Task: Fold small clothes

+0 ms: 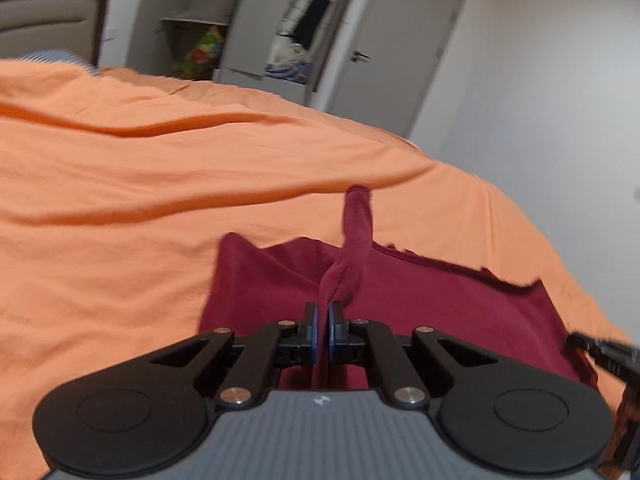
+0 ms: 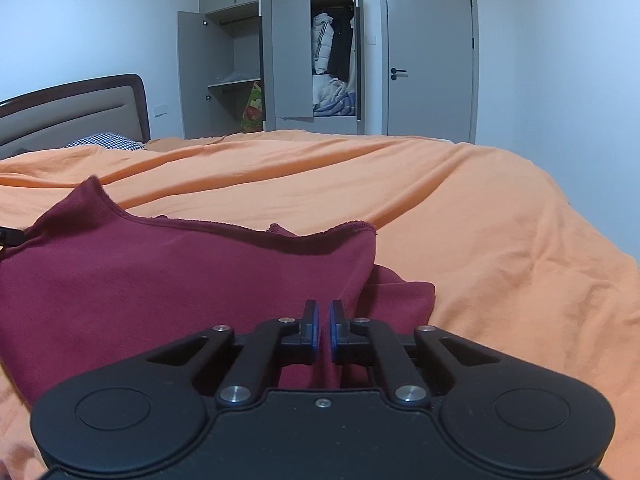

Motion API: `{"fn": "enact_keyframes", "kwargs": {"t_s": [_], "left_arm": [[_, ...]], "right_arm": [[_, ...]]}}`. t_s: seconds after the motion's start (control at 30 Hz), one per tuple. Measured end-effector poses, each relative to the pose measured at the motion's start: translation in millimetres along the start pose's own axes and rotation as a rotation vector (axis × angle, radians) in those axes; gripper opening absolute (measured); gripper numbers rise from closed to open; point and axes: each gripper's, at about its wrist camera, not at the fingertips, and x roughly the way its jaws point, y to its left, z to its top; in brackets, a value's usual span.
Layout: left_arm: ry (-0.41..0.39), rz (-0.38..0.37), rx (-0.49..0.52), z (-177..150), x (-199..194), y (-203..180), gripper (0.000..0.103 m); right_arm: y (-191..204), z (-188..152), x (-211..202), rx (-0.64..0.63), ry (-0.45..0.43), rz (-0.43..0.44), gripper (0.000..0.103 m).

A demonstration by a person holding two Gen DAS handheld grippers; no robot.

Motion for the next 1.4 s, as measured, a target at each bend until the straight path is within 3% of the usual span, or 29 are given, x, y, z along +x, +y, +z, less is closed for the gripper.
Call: {"fn": "enact_keyframes", "kwargs": {"t_s": [0.17, 0.2, 0.27, 0.33, 0.4, 0.5, 0.67, 0.73, 0.8, 0.87, 0.9, 1.0, 1.2, 1.4], "left_arm": [[0.078, 0.033, -0.092, -11.1, 18.5, 20.3, 0.005], [0.086, 0.034, -0.097, -13.7, 20.4, 20.4, 0.006], [0.085, 0.020, -0.100, -16.6, 18.5, 19.7, 0.009], [0.077, 0.006, -0.106, -18.2, 12.6, 19.7, 0.034], [0.074, -0.032, -0.133, -22.0, 6.8, 22.9, 0.050], [0.078, -0.029, -0.130, -28.4, -1.7, 22.9, 0.051], [0.100, -0.011, -0.136, -43.5, -19.4, 19.3, 0.051], [0.117, -0.009, -0.137, -50.7, -25.7, 17.4, 0.044], [0.134, -0.004, -0.121, -59.2, -29.0, 15.9, 0.034], [0.140, 0.003, -0.113, -63.9, -29.3, 15.1, 0.027], [0.145, 0.000, -0.116, -65.0, -28.8, 15.8, 0.016], [0.133, 0.000, -0.130, -60.4, -31.5, 14.7, 0.007], [0.099, -0.019, -0.185, -49.0, -46.4, 16.9, 0.006], [0.154, 0.021, -0.162, -63.1, -33.5, 19.8, 0.006]], "right_arm": [[-4.5, -5.5, 8.3, 0.016, 0.037, -0.036, 0.005], [-6.3, -6.7, 8.4, 0.024, 0.042, -0.039, 0.009], [-10.3, -8.4, 4.9, 0.040, 0.049, -0.024, 0.033], [-13.4, -11.3, -2.9, 0.061, 0.037, 0.022, 0.048], [-12.3, -16.5, -12.4, 0.075, 0.027, 0.049, 0.057], [-9.2, -25.6, -24.1, 0.098, 0.031, 0.045, 0.057], [-2.4, -42.3, -45.2, 0.147, 0.023, 0.018, 0.052], [1.6, -47.1, -53.1, 0.156, 0.017, 0.004, 0.047], [5.8, -51.1, -58.0, 0.167, 0.015, 0.000, 0.039], [8.2, -53.9, -58.5, 0.167, 0.026, -0.007, 0.014], [9.4, -54.3, -58.2, 0.162, 0.031, -0.019, 0.008], [7.5, -51.8, -62.7, 0.182, 0.017, -0.042, 0.005], [3.9, -48.8, -75.6, 0.177, 0.012, -0.083, 0.003], [-1.0, -61.5, -68.5, 0.215, 0.052, -0.098, 0.002]]}}
